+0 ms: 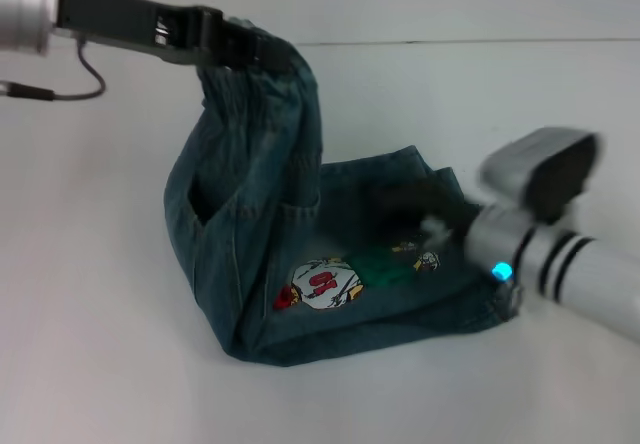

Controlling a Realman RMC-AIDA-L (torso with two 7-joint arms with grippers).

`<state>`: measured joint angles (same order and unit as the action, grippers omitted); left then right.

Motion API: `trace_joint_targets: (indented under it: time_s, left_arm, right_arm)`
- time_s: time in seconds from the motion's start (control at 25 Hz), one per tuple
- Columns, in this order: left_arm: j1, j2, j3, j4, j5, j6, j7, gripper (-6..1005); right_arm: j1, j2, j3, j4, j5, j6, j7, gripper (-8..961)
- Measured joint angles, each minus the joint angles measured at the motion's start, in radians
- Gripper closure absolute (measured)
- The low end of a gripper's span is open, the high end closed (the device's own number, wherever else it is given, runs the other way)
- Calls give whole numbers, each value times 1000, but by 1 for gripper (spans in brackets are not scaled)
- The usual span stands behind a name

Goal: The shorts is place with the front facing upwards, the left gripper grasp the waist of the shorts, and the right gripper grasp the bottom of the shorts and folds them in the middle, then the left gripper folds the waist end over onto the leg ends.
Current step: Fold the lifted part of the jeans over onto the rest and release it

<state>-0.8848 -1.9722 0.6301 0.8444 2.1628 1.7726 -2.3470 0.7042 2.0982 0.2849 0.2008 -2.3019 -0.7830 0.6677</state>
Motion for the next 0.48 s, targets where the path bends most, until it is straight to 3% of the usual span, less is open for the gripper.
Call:
trace_joint_targets:
  time_s: [0.48]
  left_arm:
    - [-50, -100, 195, -30, 0, -175, 17, 808]
  right_arm:
    - [-142, -8, 563, -50, 2, -298, 4, 887]
